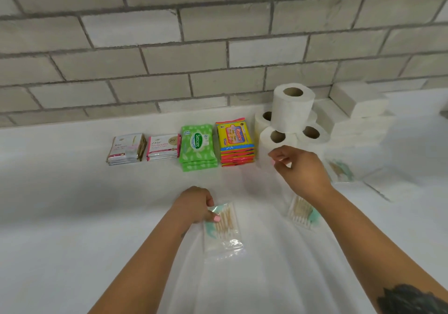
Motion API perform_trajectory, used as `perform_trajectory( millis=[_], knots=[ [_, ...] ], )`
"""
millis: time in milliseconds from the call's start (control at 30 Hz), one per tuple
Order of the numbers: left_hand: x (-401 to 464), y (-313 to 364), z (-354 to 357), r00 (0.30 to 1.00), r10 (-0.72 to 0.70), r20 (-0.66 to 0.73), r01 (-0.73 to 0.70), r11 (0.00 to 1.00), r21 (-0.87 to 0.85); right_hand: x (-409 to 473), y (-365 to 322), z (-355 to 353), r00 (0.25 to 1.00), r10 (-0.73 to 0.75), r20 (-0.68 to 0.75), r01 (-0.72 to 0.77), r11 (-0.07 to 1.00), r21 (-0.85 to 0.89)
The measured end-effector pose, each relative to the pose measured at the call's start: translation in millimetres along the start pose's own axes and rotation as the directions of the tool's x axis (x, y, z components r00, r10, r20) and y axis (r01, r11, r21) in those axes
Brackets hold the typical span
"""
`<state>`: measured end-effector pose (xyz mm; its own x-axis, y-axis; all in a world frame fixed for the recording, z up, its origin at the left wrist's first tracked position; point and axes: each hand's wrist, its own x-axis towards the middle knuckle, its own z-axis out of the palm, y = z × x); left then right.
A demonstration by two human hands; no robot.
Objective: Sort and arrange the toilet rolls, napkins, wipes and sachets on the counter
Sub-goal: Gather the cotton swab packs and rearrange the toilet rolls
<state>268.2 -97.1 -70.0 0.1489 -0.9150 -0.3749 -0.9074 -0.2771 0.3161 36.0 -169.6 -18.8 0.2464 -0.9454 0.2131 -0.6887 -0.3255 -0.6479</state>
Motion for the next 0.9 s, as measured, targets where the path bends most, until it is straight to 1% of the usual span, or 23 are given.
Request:
perform_trajectory(
  millis=[100, 167, 267, 367, 433, 533, 667, 767, 833, 900],
  knots=[
    [1.8, 1.8, -0.3, 1.000, -0.002, -0.010, 0.002, 1.000, 0.008, 0.6, 15.6, -7.3, 0.997, 0.075, 0.024, -0.072, 0.993, -0.097],
    [2.8, 1.6, -0.1, 1.000, -0.008, -0.008, 0.007, 1.000, -0.006, 0.2, 29.1, -10.5, 0.985, 0.153, 0.083, -0.135, 0.972, -0.192],
    [4.3, 0.6, -1.8, 1.000, -0.011, 0.021, 0.012, 0.999, -0.042, -2.2, 49.8, -10.6, 0.939, 0.291, 0.186, -0.222, 0.921, -0.320],
    [5.0, 1.1, -6.9, 0.999, -0.007, 0.038, 0.009, 0.998, -0.065, -5.3, 61.3, -7.6, 0.898, 0.386, 0.211, -0.265, 0.857, -0.441],
    [5.0, 0.8, -9.6, 0.999, -0.009, 0.038, 0.013, 0.994, -0.106, -7.1, 65.6, -4.7, 0.868, 0.433, 0.241, -0.285, 0.834, -0.472],
    [6.0, -2.2, -10.3, 1.000, -0.021, 0.013, 0.023, 0.979, -0.204, -8.6, 73.1, 1.4, 0.845, 0.460, 0.273, -0.289, 0.822, -0.492],
    [7.1, -8.6, -10.1, 0.998, -0.054, -0.027, 0.042, 0.937, -0.347, -6.9, 76.1, 5.1, 0.865, 0.439, 0.244, -0.263, 0.809, -0.525],
    [6.2, -10.0, -10.2, 0.997, -0.061, -0.044, 0.036, 0.900, -0.435, -3.9, 75.9, 5.0, 0.854, 0.463, 0.237, -0.279, 0.792, -0.542],
    [6.3, -11.1, -9.5, 0.994, -0.095, -0.051, 0.053, 0.844, -0.533, -1.5, 75.6, 4.8, 0.842, 0.480, 0.246, -0.293, 0.790, -0.539],
    [5.1, -11.7, -9.8, 0.991, -0.131, -0.037, 0.075, 0.756, -0.651, 0.3, 75.1, 4.7, 0.832, 0.488, 0.264, -0.291, 0.789, -0.542]
  ],
)
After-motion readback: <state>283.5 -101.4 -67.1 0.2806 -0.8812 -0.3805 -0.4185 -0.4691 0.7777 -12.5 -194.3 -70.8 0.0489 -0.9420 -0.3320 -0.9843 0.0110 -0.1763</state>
